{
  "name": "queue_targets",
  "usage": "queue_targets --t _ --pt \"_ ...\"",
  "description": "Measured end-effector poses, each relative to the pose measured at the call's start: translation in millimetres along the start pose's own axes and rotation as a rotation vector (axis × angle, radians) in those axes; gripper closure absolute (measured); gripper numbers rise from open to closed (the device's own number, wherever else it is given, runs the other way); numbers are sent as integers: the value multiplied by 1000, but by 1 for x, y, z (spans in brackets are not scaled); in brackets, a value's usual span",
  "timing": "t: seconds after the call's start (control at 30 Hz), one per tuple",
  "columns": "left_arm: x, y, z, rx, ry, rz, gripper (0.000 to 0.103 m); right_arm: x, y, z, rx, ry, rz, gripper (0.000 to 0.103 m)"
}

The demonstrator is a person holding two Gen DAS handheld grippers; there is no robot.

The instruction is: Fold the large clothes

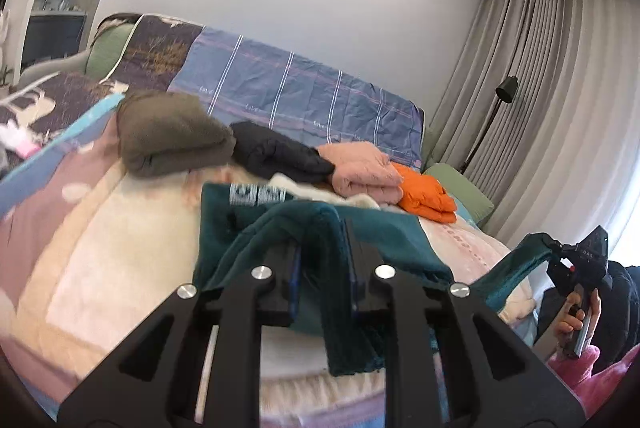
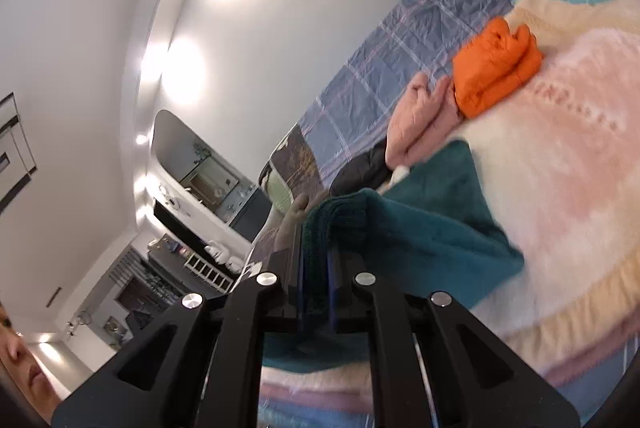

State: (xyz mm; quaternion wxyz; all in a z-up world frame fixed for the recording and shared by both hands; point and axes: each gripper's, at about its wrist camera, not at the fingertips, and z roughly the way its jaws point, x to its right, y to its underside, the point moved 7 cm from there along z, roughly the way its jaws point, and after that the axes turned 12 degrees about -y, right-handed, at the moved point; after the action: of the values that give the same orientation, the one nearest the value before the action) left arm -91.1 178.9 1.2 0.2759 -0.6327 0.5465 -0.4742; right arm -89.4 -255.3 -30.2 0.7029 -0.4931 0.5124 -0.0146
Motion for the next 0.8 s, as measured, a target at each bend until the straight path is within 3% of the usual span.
queue_targets --t 0.23,0.33,0.43,0.53,0.57,0.63,0.7,0.8 --pt "-4 -67 77 -13 -58 -21 85 31 -74 86 18 98 -52 94" --pt "-12 -87 142 -66 -132 -16 85 64 -101 134 19 188 -83 94" --pt "-28 -74 224 -176 -228 18 82 126 -106 194 -60 349 -123 94" --pt "-52 -26 307 -353 -309 44 82 211 -75 241 -227 570 -117 93" --pt "-60 -14 322 -367 -308 19 82 235 -63 248 -270 617 -101 93" --pt "-66 -8 327 -332 -264 -41 82 257 -47 253 -277 585 -70 92" --pt "-67 -11 324 -331 -218 -56 81 252 -51 252 -264 556 -85 86" --pt "-68 -18 313 -343 -177 -60 80 237 -64 247 -248 536 -122 65"
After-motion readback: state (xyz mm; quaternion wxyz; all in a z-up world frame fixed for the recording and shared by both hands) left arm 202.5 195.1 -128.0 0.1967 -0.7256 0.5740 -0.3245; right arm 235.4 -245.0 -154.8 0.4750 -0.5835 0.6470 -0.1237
